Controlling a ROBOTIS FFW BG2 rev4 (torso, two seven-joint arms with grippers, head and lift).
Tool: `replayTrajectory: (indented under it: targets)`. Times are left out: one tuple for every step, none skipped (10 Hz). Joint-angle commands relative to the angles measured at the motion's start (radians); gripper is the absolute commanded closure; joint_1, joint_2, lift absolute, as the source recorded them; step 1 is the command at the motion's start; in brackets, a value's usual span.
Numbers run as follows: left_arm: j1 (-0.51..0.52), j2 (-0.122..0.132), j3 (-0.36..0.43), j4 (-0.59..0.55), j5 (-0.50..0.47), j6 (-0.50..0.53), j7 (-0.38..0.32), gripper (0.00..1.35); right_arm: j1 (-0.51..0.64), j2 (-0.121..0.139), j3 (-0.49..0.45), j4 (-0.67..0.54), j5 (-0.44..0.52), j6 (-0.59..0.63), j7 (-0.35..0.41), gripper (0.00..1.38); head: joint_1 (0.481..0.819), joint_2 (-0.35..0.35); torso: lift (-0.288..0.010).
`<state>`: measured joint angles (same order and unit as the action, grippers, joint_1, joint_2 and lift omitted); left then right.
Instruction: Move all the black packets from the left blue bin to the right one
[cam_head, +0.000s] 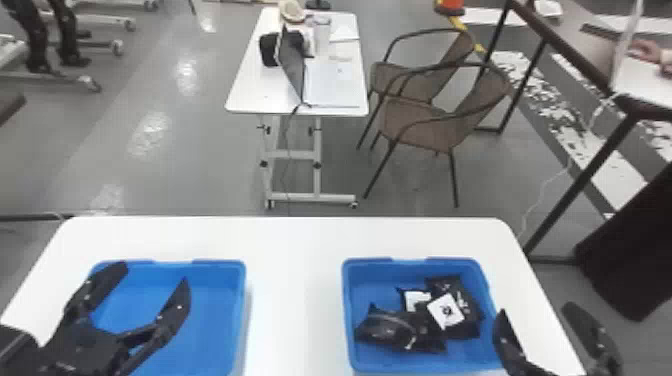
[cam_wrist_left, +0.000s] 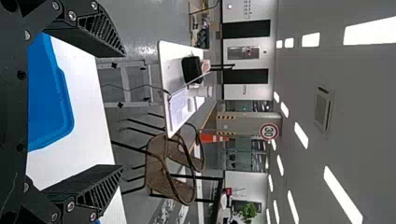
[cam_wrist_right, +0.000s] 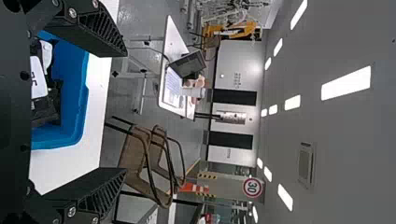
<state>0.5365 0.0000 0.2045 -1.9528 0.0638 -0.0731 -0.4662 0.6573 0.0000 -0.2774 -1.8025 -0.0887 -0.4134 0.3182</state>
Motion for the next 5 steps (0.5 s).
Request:
replayTrajectory:
  targets:
    - [0.002,-0.003,-0.014,0.0,0.016,0.001,0.009,0.18,-0.008,0.001,0.009,0.011,-0.006,-0.004,-0.004,0.14,0.695,-0.109,0.0]
    - [-0.001,-0.003,-0.016,0.002,0.017,0.003,0.009,0.18,-0.008,0.001,0.01,0.012,-0.014,-0.004,-0.004,0.14,0.695,-0.112,0.0]
    - [-0.003,-0.003,-0.017,0.002,0.021,0.007,0.009,0.18,-0.01,0.001,0.01,0.012,-0.017,-0.002,-0.004,0.14,0.695,-0.113,0.0]
    - [-0.004,-0.003,-0.02,0.003,0.025,0.018,0.009,0.18,-0.01,0.001,0.01,0.014,-0.026,0.004,-0.004,0.14,0.695,-0.115,0.0]
    - [-0.006,-0.003,-0.024,0.003,0.028,0.024,0.009,0.18,-0.01,0.001,0.01,0.014,-0.029,0.007,-0.004,0.14,0.695,-0.117,0.0]
